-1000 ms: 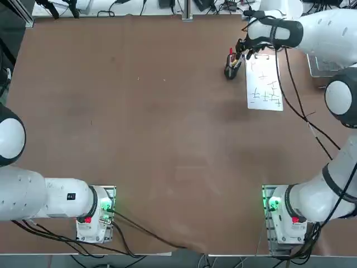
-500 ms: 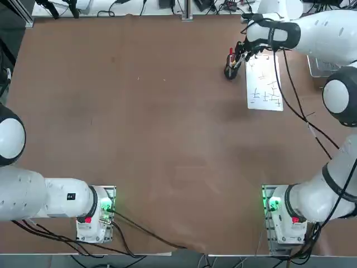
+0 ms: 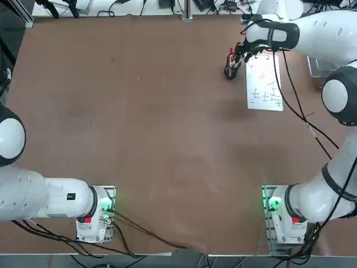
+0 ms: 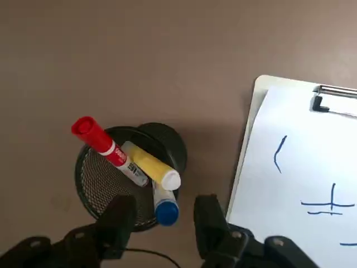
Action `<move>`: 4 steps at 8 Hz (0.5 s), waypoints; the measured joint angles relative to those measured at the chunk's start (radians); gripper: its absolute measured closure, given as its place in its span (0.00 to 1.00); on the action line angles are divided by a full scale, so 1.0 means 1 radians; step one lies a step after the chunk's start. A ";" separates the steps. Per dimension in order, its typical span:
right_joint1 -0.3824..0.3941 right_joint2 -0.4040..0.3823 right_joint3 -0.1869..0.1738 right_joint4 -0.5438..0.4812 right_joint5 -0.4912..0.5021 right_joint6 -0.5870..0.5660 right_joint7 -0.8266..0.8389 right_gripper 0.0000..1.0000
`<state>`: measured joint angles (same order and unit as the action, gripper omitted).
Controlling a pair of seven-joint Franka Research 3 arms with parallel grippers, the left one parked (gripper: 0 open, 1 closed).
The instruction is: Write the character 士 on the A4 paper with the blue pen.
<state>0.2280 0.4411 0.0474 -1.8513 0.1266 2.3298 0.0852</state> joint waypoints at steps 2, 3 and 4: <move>0.001 0.007 0.000 0.007 0.000 0.000 -0.003 0.37; 0.001 0.011 0.000 0.009 0.000 0.001 -0.006 0.38; 0.001 0.013 0.000 0.014 0.000 0.001 -0.012 0.39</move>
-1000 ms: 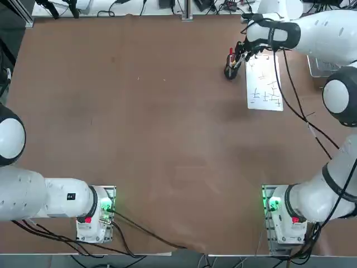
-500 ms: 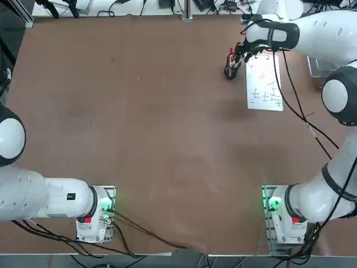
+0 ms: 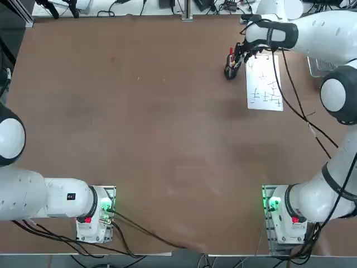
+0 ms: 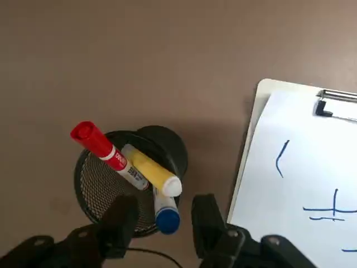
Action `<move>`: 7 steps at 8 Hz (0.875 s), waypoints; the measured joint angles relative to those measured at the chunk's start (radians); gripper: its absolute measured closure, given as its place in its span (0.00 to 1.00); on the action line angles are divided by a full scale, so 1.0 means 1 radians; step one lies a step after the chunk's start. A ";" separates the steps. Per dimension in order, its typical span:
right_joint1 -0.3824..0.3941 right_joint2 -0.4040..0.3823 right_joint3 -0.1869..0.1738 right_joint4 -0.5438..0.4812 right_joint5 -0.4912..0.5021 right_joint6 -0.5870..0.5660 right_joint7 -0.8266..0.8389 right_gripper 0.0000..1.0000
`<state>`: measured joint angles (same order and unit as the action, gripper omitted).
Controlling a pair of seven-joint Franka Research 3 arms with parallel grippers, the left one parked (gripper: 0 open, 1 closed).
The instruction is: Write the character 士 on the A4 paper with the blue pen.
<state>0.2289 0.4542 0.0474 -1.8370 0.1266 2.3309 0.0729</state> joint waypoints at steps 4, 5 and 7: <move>0.000 0.001 -0.001 0.009 0.000 0.000 -0.026 0.40; 0.000 0.002 -0.001 0.009 0.000 0.000 -0.029 0.41; 0.000 0.008 -0.004 0.009 0.000 0.000 -0.030 0.41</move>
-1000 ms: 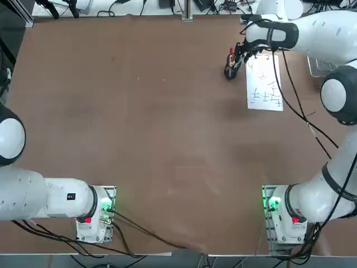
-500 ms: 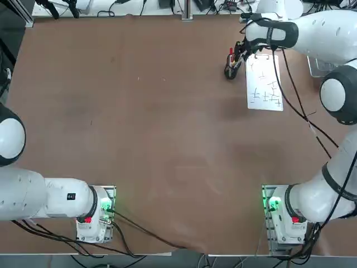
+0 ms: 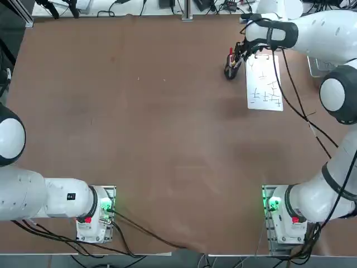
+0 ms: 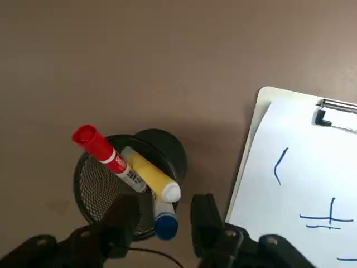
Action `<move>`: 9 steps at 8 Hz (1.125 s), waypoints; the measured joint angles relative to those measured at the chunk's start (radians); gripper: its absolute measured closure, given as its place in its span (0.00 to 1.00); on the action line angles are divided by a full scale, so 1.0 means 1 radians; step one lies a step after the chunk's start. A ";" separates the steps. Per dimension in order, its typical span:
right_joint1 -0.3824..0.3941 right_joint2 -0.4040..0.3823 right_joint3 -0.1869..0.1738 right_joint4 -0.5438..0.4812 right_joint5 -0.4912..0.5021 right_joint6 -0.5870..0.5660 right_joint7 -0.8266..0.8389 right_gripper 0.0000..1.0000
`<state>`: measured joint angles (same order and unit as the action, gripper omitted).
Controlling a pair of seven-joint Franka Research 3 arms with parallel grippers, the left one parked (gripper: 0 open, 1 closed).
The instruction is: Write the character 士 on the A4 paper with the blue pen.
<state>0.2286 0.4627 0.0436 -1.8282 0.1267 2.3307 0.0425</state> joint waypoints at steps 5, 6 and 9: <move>0.000 0.011 -0.002 0.003 0.030 0.000 -0.004 0.46; 0.000 0.012 -0.002 0.006 0.034 0.000 -0.004 0.47; 0.000 0.012 -0.002 0.014 0.035 0.000 -0.005 0.48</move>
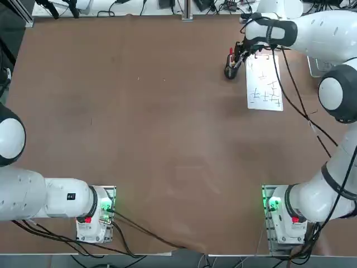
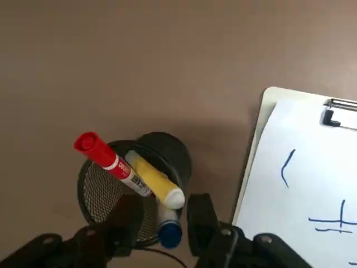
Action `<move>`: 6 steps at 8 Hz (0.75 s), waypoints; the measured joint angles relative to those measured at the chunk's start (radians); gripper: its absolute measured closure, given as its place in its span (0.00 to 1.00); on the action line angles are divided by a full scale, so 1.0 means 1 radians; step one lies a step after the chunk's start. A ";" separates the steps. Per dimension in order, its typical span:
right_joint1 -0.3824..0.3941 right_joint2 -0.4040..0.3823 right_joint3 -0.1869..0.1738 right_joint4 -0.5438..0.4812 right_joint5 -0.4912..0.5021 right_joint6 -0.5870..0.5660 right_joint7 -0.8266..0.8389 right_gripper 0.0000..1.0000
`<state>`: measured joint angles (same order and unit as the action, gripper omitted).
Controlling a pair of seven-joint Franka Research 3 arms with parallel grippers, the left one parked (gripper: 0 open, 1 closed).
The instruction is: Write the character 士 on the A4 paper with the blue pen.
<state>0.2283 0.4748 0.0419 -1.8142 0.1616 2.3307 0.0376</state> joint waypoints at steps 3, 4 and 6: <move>0.000 0.000 -0.001 0.000 0.000 0.000 0.000 0.52; 0.000 0.000 -0.001 0.000 0.001 0.000 0.000 0.52; 0.000 0.000 -0.001 0.000 0.001 -0.001 0.000 0.53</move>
<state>0.2283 0.4749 0.0413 -1.8139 0.1624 2.3300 0.0372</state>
